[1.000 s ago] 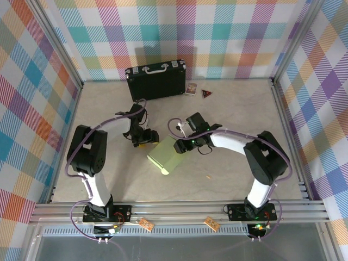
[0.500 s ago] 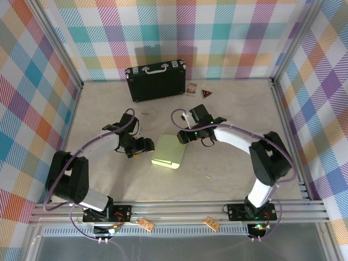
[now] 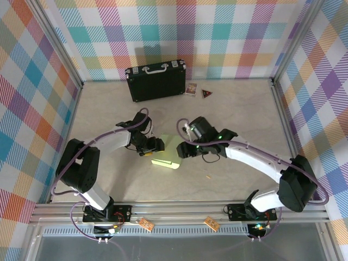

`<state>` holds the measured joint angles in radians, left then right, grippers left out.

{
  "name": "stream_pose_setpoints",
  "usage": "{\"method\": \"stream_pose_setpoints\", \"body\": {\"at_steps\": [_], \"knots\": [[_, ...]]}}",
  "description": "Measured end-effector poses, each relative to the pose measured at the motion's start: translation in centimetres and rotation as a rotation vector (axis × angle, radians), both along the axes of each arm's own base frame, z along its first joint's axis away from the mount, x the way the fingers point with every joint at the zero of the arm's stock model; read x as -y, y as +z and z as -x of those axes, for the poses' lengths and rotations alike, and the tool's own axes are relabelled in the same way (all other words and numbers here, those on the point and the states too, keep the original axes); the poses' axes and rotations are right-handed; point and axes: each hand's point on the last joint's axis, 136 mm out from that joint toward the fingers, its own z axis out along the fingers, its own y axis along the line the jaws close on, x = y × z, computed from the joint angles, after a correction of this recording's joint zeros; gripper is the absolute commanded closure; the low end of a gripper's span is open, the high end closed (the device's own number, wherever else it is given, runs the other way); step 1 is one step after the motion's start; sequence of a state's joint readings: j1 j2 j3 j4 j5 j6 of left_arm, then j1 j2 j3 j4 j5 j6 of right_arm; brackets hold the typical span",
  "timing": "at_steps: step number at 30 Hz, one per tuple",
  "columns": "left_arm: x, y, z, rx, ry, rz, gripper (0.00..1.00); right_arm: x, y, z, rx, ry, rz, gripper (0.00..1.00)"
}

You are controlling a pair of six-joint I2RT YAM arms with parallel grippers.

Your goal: Fold the paper box

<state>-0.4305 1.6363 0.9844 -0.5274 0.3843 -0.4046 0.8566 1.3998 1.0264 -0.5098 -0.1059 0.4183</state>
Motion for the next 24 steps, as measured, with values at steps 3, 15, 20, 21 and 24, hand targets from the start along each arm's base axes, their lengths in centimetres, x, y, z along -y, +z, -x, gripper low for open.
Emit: {"method": "stream_pose_setpoints", "body": {"at_steps": [3, 15, 20, 21, 24], "knots": [[0.0, -0.7, 0.0, -0.011, -0.003, -0.009, 0.38, -1.7, -0.5, 2.8, 0.062, 0.142, 0.036, 0.35], [0.6, -1.1, -0.1, -0.031, -0.034, 0.015, 0.39, -0.1, -7.8, 3.2, 0.443, 0.636, 0.368, 0.33], [0.8, -1.2, -0.2, -0.036, -0.04, 0.021, 0.39, -1.2, -7.9, 1.4, 0.532, 0.654, 0.372, 0.43], [0.9, -1.2, -0.2, -0.037, -0.041, 0.022, 0.39, -1.4, -7.9, 1.1, 0.544, 0.655, 0.372, 0.44], [0.9, -1.2, -0.2, -0.036, -0.043, 0.022, 0.39, -1.7, -8.9, 0.5, 0.557, 0.663, 0.394, 0.46]]}}
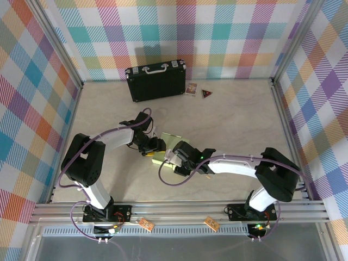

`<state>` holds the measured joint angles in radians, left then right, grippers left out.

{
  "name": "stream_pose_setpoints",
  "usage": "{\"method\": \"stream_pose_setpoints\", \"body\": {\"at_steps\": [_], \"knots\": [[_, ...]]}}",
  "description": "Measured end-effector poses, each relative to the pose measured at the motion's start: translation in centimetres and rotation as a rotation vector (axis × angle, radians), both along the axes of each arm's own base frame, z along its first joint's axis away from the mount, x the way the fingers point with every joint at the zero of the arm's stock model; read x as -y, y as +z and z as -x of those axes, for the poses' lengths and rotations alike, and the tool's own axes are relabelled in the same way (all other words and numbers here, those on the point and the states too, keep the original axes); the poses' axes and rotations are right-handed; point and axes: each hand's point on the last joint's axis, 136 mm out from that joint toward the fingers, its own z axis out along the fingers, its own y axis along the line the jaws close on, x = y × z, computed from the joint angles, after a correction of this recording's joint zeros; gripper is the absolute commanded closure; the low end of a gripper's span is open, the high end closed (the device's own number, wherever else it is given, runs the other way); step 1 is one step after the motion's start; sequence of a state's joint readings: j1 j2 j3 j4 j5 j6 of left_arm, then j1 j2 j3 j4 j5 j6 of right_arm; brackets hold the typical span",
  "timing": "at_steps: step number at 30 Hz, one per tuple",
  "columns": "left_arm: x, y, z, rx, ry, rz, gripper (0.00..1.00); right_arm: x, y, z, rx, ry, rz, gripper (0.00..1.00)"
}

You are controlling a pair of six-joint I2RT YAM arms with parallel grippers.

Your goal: Fold the paper box

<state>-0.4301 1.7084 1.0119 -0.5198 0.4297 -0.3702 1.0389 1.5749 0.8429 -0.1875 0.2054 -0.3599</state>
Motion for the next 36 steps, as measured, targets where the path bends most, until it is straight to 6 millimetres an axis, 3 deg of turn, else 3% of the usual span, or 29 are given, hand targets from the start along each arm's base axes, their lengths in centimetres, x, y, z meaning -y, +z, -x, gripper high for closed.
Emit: {"method": "stream_pose_setpoints", "body": {"at_steps": [3, 7, 10, 14, 18, 20, 26, 36], "knots": [[0.0, 0.0, 0.0, 0.0, 0.0, 0.0, 0.39, -0.1, -1.1, -0.4, 0.01, 0.005, 0.026, 0.47], [0.1, -0.1, 0.0, -0.003, -0.002, 0.005, 0.4, 0.0, -1.3, -0.8, 0.033, 0.003, 0.04, 0.54], [0.1, 0.0, -0.1, 0.001, -0.002, 0.007, 0.39, 0.2, -1.3, -1.0, 0.049, 0.0, 0.051, 0.53], [0.2, -0.1, -0.2, 0.004, -0.002, 0.009, 0.39, 0.4, -1.2, -1.3, 0.066, -0.002, 0.064, 0.38], [0.2, 0.0, -0.2, 0.007, -0.005, 0.01, 0.39, 0.6, -1.0, -1.5, 0.074, -0.015, 0.076, 0.33], [0.2, 0.0, -0.2, 0.008, -0.006, 0.01, 0.39, 0.6, -1.0, -1.6, 0.079, -0.018, 0.079, 0.34], [0.4, -0.1, -0.3, 0.01, -0.012, 0.02, 0.4, 1.2, -1.0, -1.8, 0.086, -0.033, 0.106, 0.51], [0.5, -0.1, -0.4, 0.015, -0.015, 0.023, 0.39, 2.0, -0.2, -1.8, 0.095, -0.048, 0.135, 0.55]]}}
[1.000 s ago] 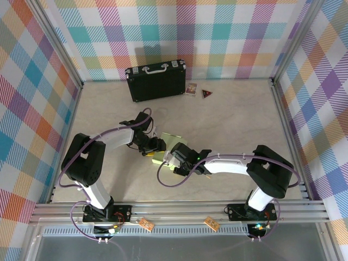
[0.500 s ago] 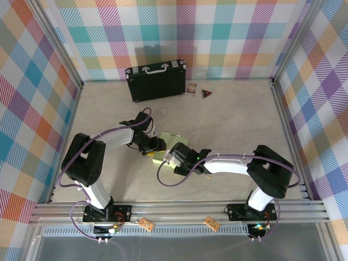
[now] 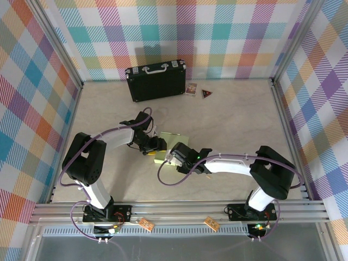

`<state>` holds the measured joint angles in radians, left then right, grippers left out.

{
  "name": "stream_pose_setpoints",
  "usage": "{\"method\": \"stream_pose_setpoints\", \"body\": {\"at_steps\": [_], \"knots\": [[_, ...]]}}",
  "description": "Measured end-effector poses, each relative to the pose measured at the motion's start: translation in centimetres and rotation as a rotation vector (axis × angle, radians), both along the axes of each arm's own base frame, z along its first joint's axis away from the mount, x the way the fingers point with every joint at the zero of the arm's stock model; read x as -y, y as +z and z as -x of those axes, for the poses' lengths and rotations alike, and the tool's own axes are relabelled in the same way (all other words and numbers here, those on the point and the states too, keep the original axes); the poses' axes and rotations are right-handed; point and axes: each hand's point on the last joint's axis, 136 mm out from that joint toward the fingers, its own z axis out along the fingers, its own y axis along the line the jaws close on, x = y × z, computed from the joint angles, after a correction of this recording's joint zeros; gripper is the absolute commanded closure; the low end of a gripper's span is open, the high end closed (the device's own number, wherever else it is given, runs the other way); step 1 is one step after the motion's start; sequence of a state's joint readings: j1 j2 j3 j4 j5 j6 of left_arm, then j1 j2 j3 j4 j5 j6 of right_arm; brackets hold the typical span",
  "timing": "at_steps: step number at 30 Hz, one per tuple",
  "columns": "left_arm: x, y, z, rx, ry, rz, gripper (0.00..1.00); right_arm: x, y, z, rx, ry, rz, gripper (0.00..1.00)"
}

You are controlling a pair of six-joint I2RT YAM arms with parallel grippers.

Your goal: Fold the paper box

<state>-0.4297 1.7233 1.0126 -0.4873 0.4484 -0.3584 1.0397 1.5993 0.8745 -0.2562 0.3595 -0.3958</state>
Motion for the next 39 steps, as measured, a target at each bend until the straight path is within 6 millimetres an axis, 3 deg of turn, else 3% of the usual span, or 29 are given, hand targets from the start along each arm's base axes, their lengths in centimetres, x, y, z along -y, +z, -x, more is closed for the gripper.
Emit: {"method": "stream_pose_setpoints", "body": {"at_steps": [9, 20, 29, 35, 39], "knots": [[0.0, 0.0, 0.0, 0.003, -0.006, 0.0, 0.4, 0.0, 0.8, 0.0, 0.007, 0.002, -0.012, 0.57], [0.1, -0.1, 0.0, -0.004, -0.008, 0.004, 0.4, -0.3, -0.1, 0.0, -0.01, -0.015, -0.014, 0.58], [0.2, 0.0, -0.1, -0.007, -0.009, 0.006, 0.41, -0.8, -0.7, 0.3, -0.05, -0.041, -0.048, 0.69], [0.3, -0.1, -0.1, -0.009, -0.012, 0.008, 0.41, -1.5, -1.1, 0.5, -0.086, -0.074, -0.092, 0.68], [0.3, 0.0, -0.1, -0.014, -0.017, 0.003, 0.41, -1.7, -0.8, 0.7, -0.109, -0.085, -0.123, 0.62]]}}
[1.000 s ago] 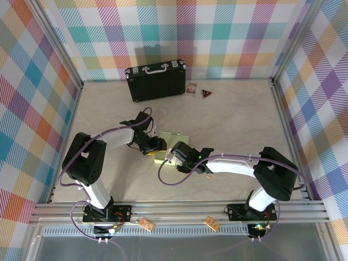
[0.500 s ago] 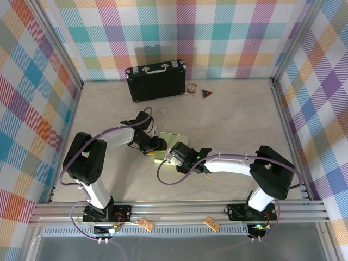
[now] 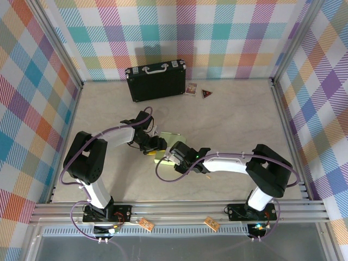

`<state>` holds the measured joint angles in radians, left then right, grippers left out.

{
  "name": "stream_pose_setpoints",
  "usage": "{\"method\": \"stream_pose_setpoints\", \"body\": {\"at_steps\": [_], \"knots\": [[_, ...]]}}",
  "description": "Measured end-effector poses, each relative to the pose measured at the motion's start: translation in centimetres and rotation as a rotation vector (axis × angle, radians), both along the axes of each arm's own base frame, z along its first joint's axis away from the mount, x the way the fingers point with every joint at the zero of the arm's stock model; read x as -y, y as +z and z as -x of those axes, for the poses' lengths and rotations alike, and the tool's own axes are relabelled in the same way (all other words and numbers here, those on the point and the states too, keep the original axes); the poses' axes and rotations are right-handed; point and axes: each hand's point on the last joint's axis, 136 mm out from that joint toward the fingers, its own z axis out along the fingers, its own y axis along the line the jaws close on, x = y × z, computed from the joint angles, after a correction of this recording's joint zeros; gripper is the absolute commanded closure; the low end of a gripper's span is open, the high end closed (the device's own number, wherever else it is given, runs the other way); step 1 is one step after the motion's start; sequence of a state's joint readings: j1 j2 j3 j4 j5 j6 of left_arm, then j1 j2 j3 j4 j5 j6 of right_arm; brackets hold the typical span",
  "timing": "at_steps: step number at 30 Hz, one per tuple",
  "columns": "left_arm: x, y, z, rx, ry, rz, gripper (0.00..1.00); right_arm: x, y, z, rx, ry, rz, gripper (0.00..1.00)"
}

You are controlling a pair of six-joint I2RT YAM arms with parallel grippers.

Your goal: Fold the paper box

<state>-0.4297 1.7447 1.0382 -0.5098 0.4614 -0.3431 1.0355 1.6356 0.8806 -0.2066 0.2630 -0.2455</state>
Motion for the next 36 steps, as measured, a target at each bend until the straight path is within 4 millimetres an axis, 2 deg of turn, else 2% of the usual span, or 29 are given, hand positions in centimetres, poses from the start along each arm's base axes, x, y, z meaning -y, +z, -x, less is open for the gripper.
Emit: {"method": "stream_pose_setpoints", "body": {"at_steps": [2, 5, 9, 12, 15, 19, 21, 24, 26, 29, 30, 32, 36], "knots": [[-0.1, 0.0, 0.0, -0.003, -0.002, -0.006, 0.41, -0.3, 0.6, 0.0, -0.009, -0.005, -0.036, 0.59], [-0.1, 0.0, -0.1, -0.007, -0.013, -0.015, 0.41, -0.8, 2.9, -0.2, -0.027, -0.019, -0.134, 0.57], [-0.1, 0.0, -0.1, -0.012, -0.018, -0.021, 0.41, -0.7, 7.6, -1.3, -0.008, -0.058, -0.293, 0.52], [-0.1, 0.0, 0.0, -0.017, -0.021, -0.024, 0.41, 0.8, 10.8, -2.6, -0.005, -0.119, -0.421, 0.52], [-0.1, 0.1, 0.0, -0.018, -0.021, -0.025, 0.41, 3.7, 11.9, -5.5, -0.039, -0.248, -0.523, 0.51], [-0.1, 0.0, 0.0, -0.022, -0.021, -0.026, 0.41, 6.6, 9.8, -9.2, -0.145, -0.418, -0.543, 0.63], [-0.1, 0.0, 0.0, -0.023, -0.021, -0.026, 0.42, 6.3, 8.3, -9.6, -0.226, -0.434, -0.525, 0.59], [-0.1, 0.0, -0.1, -0.022, -0.021, -0.026, 0.42, 4.9, 7.0, -7.5, -0.304, -0.369, -0.519, 0.41], [-0.1, 0.0, -0.1, -0.022, -0.021, -0.026, 0.42, 4.1, 6.0, -4.5, -0.305, -0.266, -0.51, 0.33], [-0.1, 0.1, -0.1, -0.022, -0.021, -0.025, 0.42, 3.1, 4.2, 0.6, -0.304, -0.107, -0.454, 0.35], [-0.1, 0.1, -0.1, -0.022, -0.021, -0.025, 0.42, 2.8, 3.8, 1.6, -0.306, -0.071, -0.437, 0.36], [-0.1, 0.1, -0.1, -0.021, -0.022, -0.025, 0.42, 2.5, 2.9, 2.3, -0.276, -0.028, -0.395, 0.37], [-0.1, 0.1, -0.1, -0.019, -0.027, -0.027, 0.43, 2.1, 1.2, 1.9, -0.216, 0.004, -0.32, 0.46]]}}
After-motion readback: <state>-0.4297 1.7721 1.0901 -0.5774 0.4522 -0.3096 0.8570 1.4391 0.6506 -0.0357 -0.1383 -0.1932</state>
